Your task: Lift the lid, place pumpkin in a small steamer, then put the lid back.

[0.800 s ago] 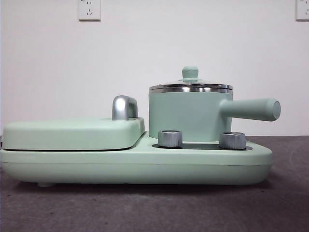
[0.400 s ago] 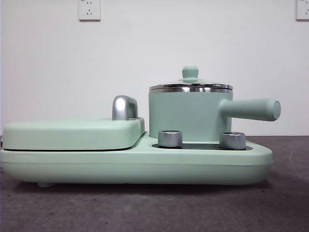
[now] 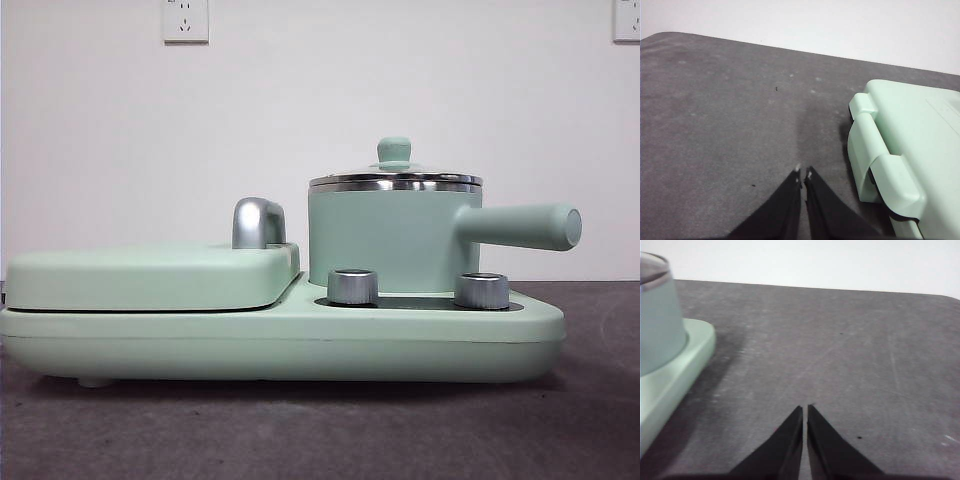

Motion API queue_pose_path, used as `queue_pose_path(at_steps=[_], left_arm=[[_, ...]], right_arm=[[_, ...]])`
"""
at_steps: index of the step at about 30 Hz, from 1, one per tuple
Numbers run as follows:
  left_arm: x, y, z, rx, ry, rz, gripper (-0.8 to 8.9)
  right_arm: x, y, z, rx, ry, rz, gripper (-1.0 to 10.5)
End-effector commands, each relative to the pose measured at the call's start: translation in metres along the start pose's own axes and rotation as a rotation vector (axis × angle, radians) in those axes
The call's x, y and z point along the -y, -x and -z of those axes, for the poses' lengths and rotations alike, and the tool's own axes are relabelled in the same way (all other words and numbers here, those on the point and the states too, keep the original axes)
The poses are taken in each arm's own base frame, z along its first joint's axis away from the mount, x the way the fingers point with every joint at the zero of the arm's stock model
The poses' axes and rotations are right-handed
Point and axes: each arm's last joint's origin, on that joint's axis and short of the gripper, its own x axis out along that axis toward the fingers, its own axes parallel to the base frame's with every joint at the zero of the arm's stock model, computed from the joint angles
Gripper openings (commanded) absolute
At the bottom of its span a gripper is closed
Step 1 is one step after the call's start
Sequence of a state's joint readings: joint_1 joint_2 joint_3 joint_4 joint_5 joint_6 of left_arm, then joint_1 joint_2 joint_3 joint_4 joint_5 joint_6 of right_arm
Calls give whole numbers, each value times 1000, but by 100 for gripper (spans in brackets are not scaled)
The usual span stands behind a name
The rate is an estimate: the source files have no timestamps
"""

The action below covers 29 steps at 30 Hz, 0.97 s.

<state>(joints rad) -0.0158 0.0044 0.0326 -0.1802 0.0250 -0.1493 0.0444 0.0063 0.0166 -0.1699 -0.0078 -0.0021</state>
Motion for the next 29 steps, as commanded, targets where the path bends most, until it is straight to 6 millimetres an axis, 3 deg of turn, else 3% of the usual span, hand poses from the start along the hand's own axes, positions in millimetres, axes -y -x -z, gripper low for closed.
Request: queue_pose_path(at_steps=[1, 29], left_arm=[[-1, -2, 7, -23, -2, -8, 19], [-1, -2, 7, -23, -2, -8, 19]], right_arm=[[0, 0, 2, -12, 10, -14, 13], [0, 0, 0, 15, 10, -1, 13]])
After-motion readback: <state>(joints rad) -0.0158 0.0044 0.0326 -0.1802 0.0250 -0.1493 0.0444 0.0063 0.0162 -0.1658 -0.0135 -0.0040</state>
